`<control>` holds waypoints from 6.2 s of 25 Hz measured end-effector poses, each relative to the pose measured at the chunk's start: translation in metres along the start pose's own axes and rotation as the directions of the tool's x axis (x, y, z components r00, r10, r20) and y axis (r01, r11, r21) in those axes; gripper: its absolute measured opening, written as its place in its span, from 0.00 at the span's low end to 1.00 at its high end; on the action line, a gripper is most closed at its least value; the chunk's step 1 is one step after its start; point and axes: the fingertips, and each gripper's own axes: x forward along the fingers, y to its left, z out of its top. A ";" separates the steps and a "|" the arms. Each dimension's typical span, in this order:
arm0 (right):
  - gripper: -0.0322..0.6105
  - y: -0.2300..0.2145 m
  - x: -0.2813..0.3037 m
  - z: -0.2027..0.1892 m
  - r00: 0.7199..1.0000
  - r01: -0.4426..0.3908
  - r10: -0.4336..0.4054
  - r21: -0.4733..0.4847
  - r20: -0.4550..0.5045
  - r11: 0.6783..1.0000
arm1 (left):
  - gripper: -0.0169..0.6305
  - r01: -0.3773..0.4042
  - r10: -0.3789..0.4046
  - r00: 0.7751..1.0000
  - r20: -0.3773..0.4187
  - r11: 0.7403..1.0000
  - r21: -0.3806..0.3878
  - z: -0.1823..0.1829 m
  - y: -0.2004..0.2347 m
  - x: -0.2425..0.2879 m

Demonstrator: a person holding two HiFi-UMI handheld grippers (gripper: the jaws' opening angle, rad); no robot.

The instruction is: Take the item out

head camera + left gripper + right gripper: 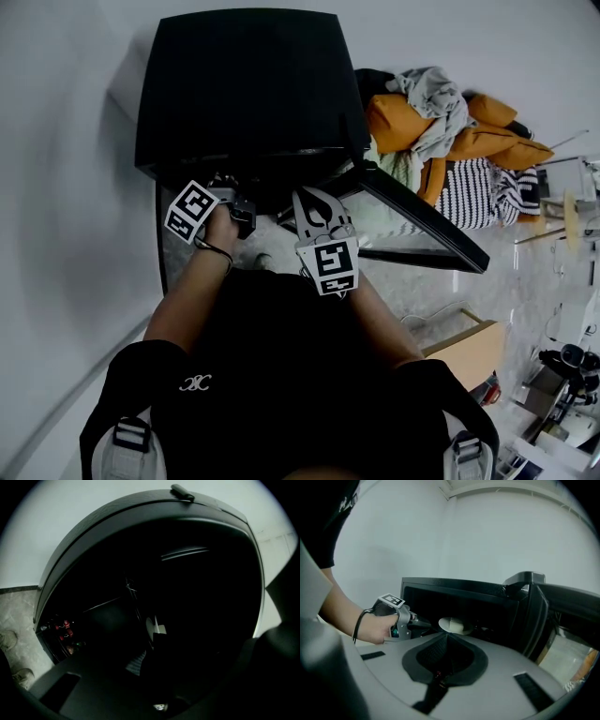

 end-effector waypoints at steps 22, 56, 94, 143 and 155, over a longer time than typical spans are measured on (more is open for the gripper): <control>0.06 0.013 0.011 0.006 1.000 0.020 -0.020 -0.040 -0.001 0.999 | 0.11 -0.018 0.018 0.995 -0.101 1.000 0.005 -0.018 0.002 -0.037; 0.21 0.039 0.096 -0.040 0.905 -0.328 -0.048 -0.765 -0.423 0.555 | 0.11 -0.010 0.023 0.971 -0.237 0.998 0.058 -0.028 0.006 -0.051; 0.11 0.045 0.056 -0.057 0.895 -0.271 -0.133 -0.755 -0.426 0.598 | 0.11 0.025 -0.010 0.954 -0.298 0.999 0.047 -0.027 0.008 -0.050; 0.15 0.005 0.064 -0.072 0.999 -0.027 -0.037 0.961 0.017 -0.275 | 0.11 0.045 -0.011 0.936 -0.352 0.995 0.090 -0.029 0.010 -0.047; 0.09 0.007 0.064 -0.059 0.991 -0.128 0.003 0.971 0.131 -0.201 | 0.11 0.055 -0.006 0.940 -0.342 0.990 0.133 -0.028 0.012 -0.038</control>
